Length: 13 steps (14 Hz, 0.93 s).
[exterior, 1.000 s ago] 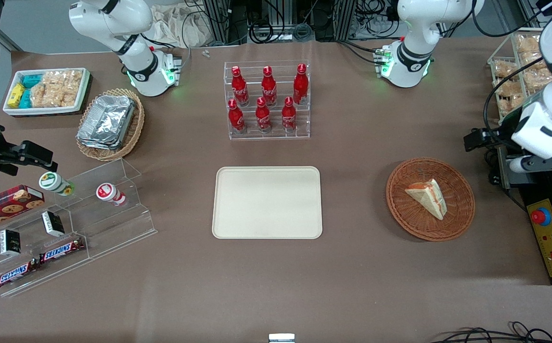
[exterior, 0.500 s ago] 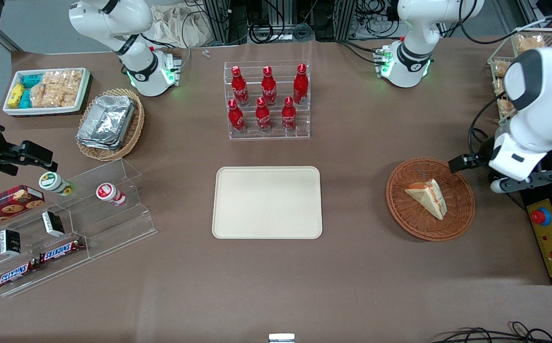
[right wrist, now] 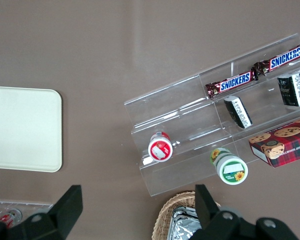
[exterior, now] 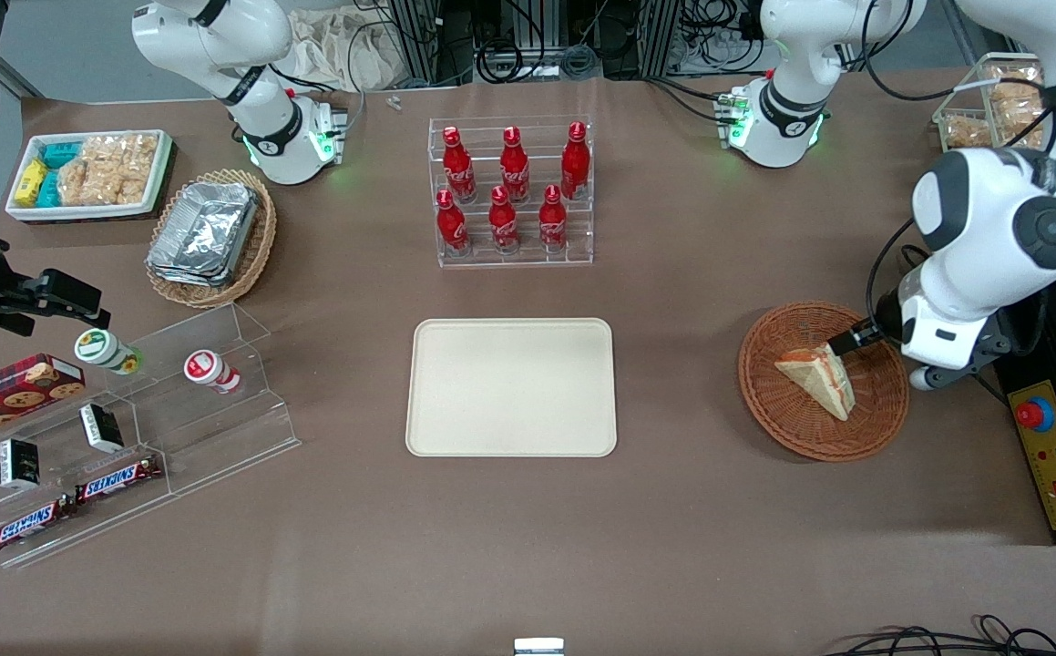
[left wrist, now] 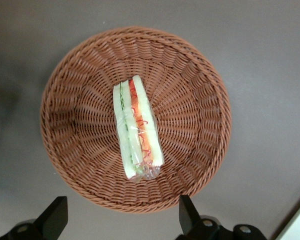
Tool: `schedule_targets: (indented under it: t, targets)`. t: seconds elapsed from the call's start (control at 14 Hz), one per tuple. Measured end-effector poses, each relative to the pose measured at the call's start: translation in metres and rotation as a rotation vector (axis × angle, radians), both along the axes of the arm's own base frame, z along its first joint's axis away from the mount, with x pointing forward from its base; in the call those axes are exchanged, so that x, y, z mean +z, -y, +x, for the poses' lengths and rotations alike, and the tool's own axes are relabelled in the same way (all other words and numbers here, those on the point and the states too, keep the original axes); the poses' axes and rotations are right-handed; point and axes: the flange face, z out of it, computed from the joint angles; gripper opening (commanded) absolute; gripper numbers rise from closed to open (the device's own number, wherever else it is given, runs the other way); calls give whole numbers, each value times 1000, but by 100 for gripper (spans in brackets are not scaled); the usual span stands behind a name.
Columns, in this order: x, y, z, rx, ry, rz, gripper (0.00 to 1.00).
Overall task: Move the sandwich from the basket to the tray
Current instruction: 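Lower the open left gripper onto the wrapped sandwich in the basket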
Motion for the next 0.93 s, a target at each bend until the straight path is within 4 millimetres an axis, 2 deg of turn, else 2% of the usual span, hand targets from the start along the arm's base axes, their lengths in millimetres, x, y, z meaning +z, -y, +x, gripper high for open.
schedule_targets:
  t: [0.29, 0.93]
  targets:
    - [-36, 8, 2, 54, -16, 0, 100]
    - [-82, 8, 4, 139, 9, -3, 100]
